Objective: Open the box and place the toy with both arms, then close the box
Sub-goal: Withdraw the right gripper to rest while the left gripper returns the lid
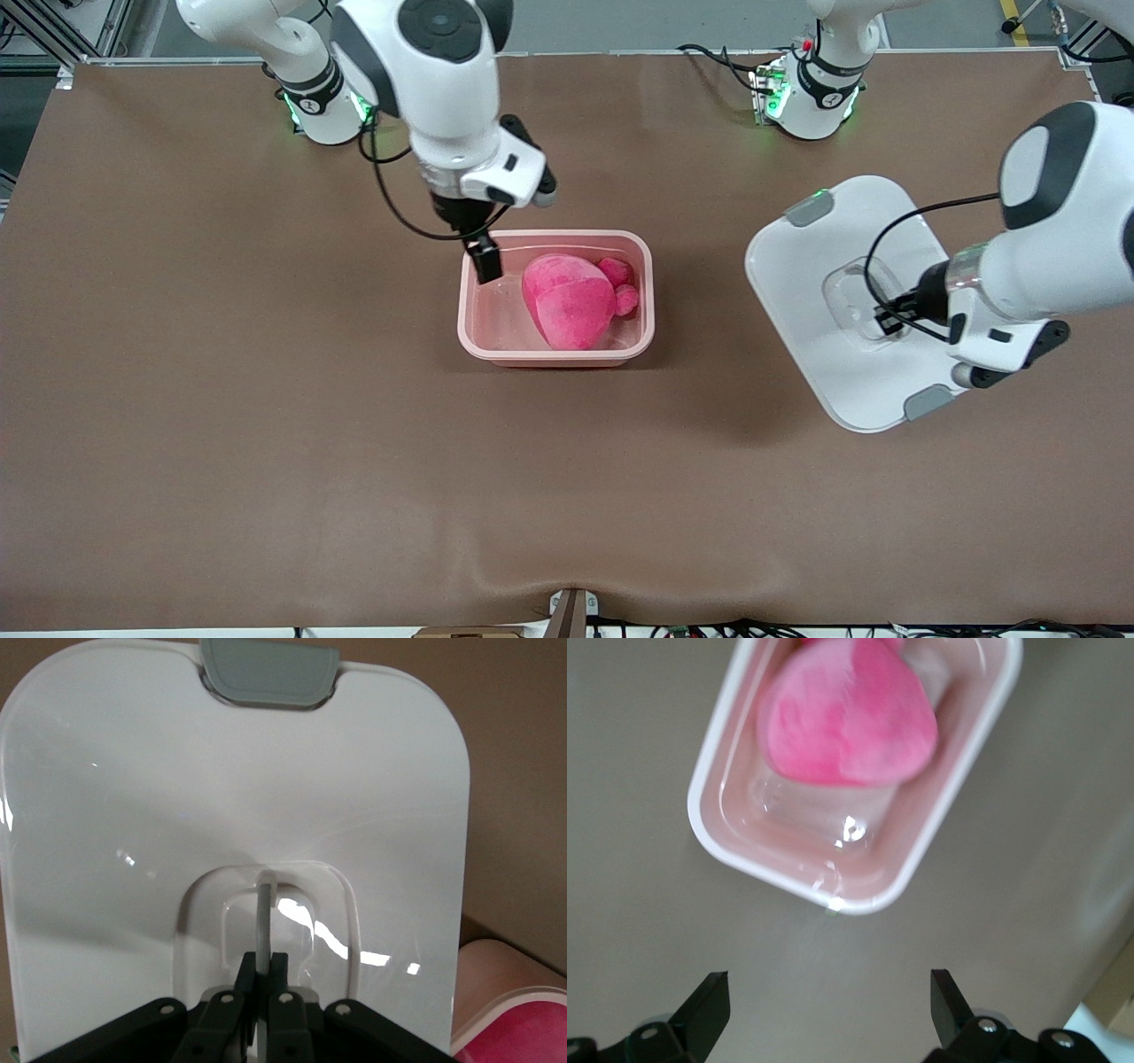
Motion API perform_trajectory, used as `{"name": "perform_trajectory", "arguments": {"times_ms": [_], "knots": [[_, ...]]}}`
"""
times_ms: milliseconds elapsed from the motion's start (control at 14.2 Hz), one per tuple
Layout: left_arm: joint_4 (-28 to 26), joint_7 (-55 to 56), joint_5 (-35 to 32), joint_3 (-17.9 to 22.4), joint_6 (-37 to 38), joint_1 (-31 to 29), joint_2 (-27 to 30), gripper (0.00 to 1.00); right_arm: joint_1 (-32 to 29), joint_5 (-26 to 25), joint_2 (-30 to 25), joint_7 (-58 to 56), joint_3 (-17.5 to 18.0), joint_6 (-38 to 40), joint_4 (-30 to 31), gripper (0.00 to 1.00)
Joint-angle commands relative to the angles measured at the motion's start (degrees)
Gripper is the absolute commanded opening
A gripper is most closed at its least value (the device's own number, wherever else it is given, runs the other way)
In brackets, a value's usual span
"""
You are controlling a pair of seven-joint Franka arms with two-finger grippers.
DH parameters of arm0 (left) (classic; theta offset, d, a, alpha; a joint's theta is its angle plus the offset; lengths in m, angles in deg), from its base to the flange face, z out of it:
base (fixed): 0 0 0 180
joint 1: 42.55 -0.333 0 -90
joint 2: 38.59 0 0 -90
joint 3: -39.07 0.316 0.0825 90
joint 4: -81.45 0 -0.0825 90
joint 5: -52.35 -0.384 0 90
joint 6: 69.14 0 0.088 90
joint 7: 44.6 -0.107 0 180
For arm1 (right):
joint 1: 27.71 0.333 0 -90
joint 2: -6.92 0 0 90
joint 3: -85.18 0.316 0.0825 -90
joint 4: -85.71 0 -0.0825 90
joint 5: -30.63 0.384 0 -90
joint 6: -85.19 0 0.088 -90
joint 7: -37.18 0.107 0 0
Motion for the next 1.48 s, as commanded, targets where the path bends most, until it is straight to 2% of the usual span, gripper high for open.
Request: {"name": "perform_trajectory", "arguments": {"times_ms": [0,212,353,494,635,776,1058,1199,1410], "knots": [[0.5,13.0,0.5,0.2,-0.9,6.0,-1.0,0.0,-4.6,-0.1,-2.8,8.7,0.7,4.4,0.1,1.0],[0.5,24.4,0.5,0.2,-4.5,10.4,-1.5,0.0,-9.3,-0.5,-4.2,16.7,0.7,7.0,0.3,1.0],[0.5,30.3,2.1,0.1,-6.3,12.5,-1.6,0.0,-14.7,0.1,-5.6,19.3,0.9,7.9,0.3,1.0],[0.5,35.6,3.4,0.1,-10.2,13.8,-2.3,0.0,-19.4,2.2,-6.9,24.9,1.0,9.4,0.5,1.0],[0.2,44.8,3.6,0.3,-15.4,17.6,-3.1,0.0,-23.2,5.5,-8.2,34.9,1.4,13.5,0.6,1.0],[-0.1,56.2,1.0,0.4,-20.6,20.6,-3.9,0.0,-25.6,6.5,-9.4,41.3,1.4,14.5,0.6,1.0],[0.0,73.1,-3.2,0.6,-24.8,27.5,-6.8,0.0,-28.6,6.5,-9.8,50.6,1.0,14.7,0.4,1.0],[-0.1,83.2,-8.6,0.3,-27.8,29.2,-8.4,0.0,-29.8,6.5,-9.8,56.5,1.0,15.6,0.4,1.0],[0.1,89.3,-13.8,0.6,-29.6,34.0,-11.4,0.0,-31.2,6.5,-10.7,62.5,1.2,13.3,0.6,1.0]]}}
